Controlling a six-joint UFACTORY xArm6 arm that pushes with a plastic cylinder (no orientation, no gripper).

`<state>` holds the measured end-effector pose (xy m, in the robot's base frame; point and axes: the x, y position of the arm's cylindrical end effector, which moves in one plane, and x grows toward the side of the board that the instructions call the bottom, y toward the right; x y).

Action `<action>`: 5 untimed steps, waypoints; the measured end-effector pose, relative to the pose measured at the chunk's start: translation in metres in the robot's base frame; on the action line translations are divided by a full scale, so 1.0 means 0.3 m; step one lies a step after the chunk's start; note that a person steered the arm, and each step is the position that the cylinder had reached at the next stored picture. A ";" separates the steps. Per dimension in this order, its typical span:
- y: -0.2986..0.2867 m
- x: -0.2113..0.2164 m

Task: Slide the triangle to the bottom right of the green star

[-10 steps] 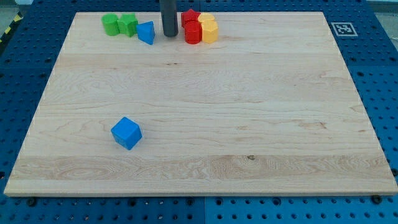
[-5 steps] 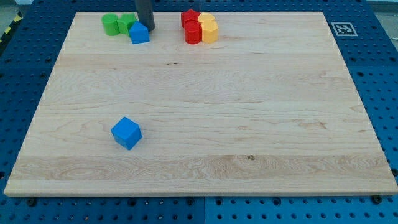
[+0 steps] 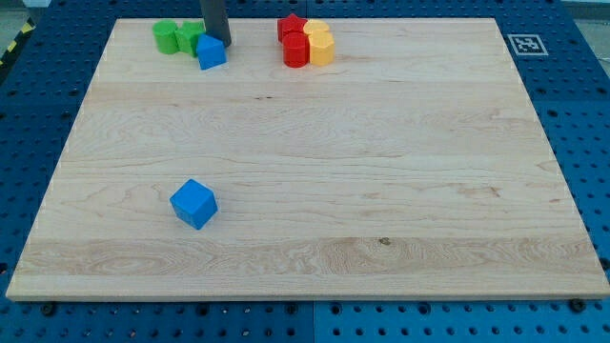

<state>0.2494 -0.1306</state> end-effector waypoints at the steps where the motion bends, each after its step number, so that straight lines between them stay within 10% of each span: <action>1: 0.023 0.053; 5: 0.064 0.225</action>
